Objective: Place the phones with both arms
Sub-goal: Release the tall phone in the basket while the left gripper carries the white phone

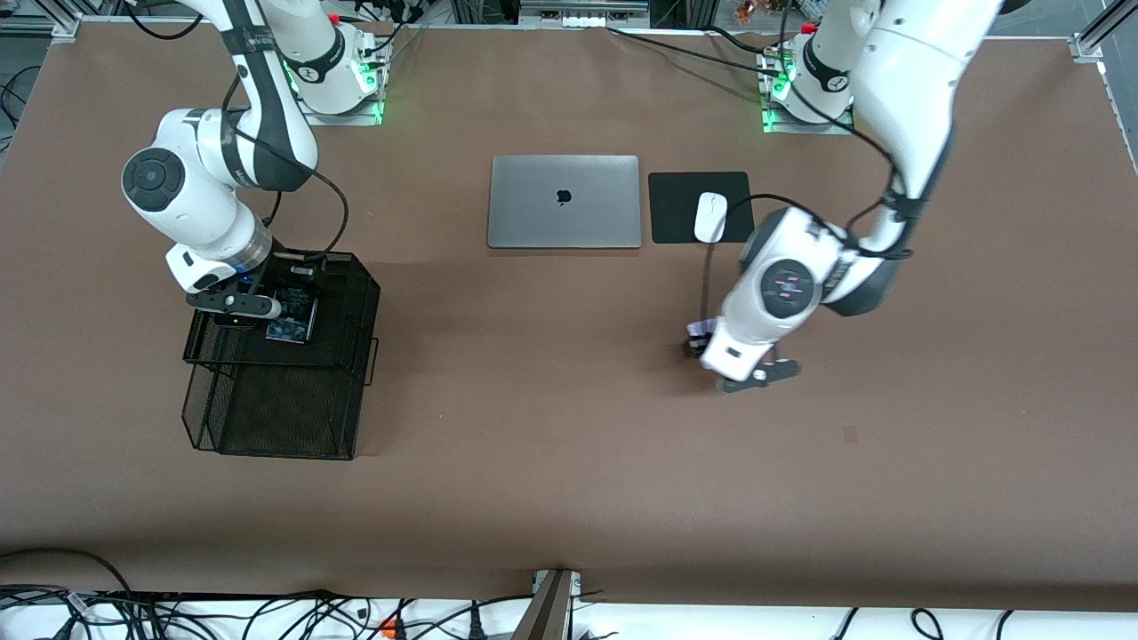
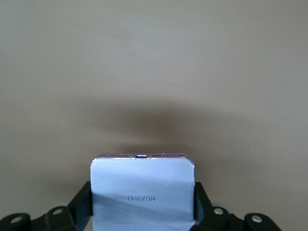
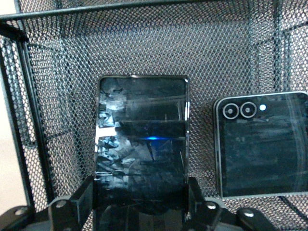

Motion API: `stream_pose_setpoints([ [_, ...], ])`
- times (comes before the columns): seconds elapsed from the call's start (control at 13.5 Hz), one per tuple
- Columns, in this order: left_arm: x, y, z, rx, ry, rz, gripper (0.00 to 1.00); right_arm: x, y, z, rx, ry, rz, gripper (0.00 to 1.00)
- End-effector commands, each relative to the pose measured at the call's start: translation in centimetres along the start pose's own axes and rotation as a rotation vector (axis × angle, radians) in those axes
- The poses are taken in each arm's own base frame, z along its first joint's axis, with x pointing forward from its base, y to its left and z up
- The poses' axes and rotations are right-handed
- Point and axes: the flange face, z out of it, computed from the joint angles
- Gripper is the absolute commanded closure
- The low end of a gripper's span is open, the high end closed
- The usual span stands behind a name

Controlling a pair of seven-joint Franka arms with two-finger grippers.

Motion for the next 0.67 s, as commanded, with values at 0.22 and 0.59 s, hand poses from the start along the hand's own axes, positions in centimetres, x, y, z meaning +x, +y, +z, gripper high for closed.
stream_pose_setpoints([
  [0.22, -4.5, 12.6, 1.3, -0.067, 0.018, 0.034, 1.0, 0.1, -0.1, 0.6, -0.014, 0.001, 0.017, 0.28],
  [0.59, -10.6, 21.0, 2.2, -0.085, 0.106, 0.192, 1.0, 0.9, -0.4, -0.9, 0.0, 0.022, 0.031, 0.01],
])
